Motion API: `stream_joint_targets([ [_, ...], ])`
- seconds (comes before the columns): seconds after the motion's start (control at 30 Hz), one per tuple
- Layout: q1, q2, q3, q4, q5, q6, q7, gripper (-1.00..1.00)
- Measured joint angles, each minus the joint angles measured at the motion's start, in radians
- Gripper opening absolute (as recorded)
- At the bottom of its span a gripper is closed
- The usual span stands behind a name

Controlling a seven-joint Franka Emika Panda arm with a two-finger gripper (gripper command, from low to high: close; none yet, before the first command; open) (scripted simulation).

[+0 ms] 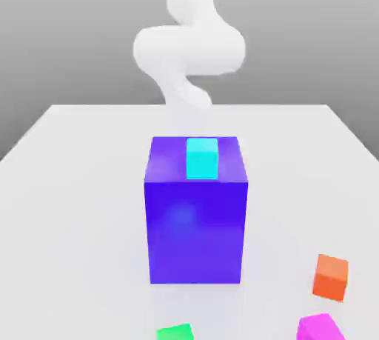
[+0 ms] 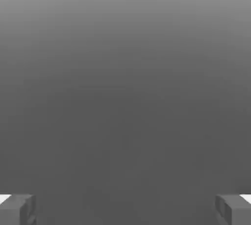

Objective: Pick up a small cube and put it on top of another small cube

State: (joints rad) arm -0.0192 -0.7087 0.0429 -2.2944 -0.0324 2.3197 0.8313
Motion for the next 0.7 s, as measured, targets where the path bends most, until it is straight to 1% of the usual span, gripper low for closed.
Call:
stream_joint_targets([
  [0.23, -0.041, 0.26, 0.112, 0.016, -0.102, 0.056, 0.096, 0.0],
  [0.37, -0.048, 0.407, 0.158, 0.025, -0.164, 0.086, 0.154, 0.0],
  [0.57, -0.036, 0.624, 0.206, 0.039, -0.244, 0.132, 0.23, 0.0],
  [0.7, -0.009, 0.765, 0.219, 0.046, -0.275, 0.168, 0.266, 0.0],
])
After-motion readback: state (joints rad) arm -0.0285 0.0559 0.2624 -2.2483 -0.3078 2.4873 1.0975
